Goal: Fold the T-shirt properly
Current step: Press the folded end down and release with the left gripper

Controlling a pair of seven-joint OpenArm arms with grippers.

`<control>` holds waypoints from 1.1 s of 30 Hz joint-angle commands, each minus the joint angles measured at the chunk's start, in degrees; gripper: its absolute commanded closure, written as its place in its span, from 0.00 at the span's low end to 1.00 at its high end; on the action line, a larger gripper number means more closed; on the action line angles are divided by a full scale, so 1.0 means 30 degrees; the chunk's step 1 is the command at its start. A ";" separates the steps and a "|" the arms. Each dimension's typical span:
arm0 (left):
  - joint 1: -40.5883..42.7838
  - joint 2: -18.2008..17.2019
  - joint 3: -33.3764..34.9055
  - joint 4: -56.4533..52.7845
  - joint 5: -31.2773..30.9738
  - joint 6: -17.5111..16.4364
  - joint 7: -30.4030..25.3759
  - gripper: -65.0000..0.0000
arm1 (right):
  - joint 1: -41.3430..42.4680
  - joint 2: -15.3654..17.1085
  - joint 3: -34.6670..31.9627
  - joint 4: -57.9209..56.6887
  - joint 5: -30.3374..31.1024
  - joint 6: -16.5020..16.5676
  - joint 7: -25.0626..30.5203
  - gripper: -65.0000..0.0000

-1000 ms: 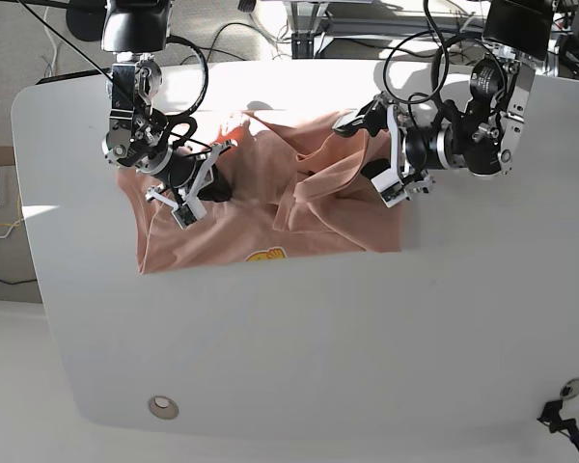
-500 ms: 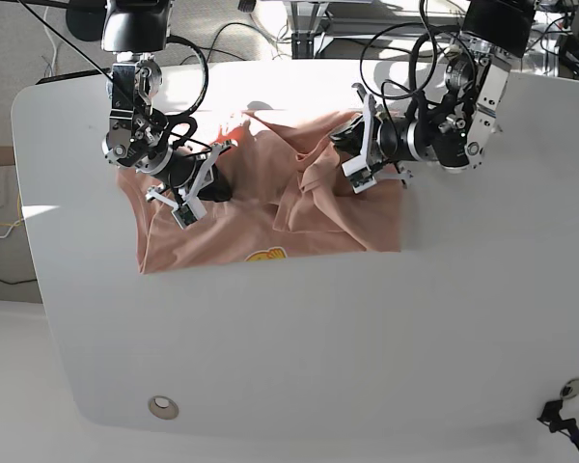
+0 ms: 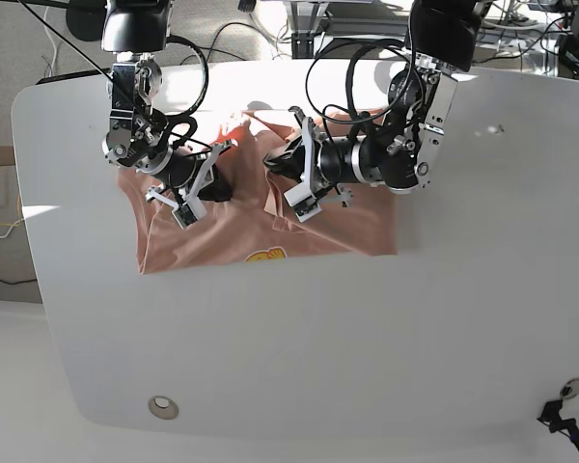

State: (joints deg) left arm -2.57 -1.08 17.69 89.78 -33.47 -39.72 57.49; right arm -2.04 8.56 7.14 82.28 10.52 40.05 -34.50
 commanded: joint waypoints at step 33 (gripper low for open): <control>-0.2792 -0.1910 -0.2308 0.2616 0.1004 -0.0092 -0.0571 0.09 | -0.0007 0.0122 -0.0020 -0.0042 -0.0739 -0.0018 -0.1027 1.00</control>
State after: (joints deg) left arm -9.76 -7.31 10.63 96.29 -28.88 -39.88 56.93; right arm -1.96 8.58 7.14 82.28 10.50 40.05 -34.63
